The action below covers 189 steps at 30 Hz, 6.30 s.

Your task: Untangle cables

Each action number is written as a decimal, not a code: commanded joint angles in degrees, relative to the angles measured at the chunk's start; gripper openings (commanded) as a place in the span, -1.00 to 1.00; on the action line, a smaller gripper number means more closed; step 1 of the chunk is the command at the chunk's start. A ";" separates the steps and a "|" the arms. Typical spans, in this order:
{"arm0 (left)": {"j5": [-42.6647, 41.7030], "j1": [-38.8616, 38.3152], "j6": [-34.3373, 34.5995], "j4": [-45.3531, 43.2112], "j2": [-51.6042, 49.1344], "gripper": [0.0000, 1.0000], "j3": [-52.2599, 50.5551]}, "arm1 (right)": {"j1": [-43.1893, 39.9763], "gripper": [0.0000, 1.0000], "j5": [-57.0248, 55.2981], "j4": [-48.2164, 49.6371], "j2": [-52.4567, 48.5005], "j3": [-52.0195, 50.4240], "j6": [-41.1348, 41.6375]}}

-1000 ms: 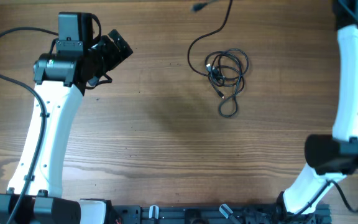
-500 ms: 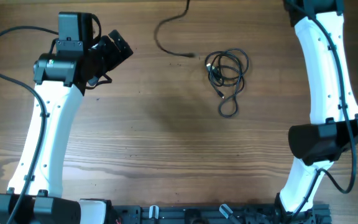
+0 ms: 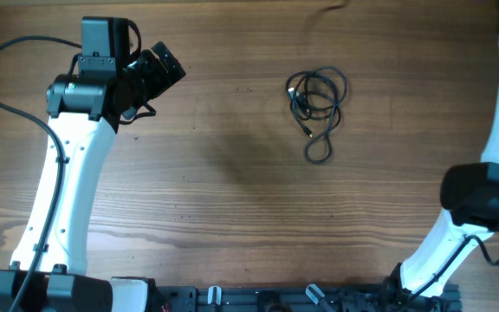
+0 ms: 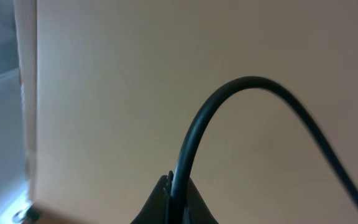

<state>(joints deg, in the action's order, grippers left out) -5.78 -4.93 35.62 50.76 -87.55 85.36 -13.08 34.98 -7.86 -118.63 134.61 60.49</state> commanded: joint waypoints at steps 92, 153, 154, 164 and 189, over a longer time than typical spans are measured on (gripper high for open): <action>0.94 -0.11 -2.40 1.09 -0.44 0.96 0.09 | -13.22 -0.91 -23.91 -31.36 -12.90 0.72 -36.50; 0.94 -0.11 -2.19 0.96 -0.44 0.93 0.09 | -14.86 -0.91 -23.69 -31.28 -10.21 -1.66 -46.56; 0.94 -0.11 -2.19 0.96 -0.44 0.93 0.09 | -14.49 -0.91 -23.21 -32.50 -11.15 -1.92 -46.58; 0.92 -0.11 -2.19 1.05 -0.46 0.93 0.09 | -11.65 -0.91 -26.64 -35.87 -21.99 -2.16 -44.85; 0.94 -0.11 -2.23 1.16 -0.61 0.95 0.09 | -11.61 0.99 -21.20 -46.58 2.01 -0.04 -45.53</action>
<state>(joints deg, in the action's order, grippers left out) -5.61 -4.93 34.52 51.92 -87.55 85.36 -24.58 6.17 -51.81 -114.72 135.11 16.32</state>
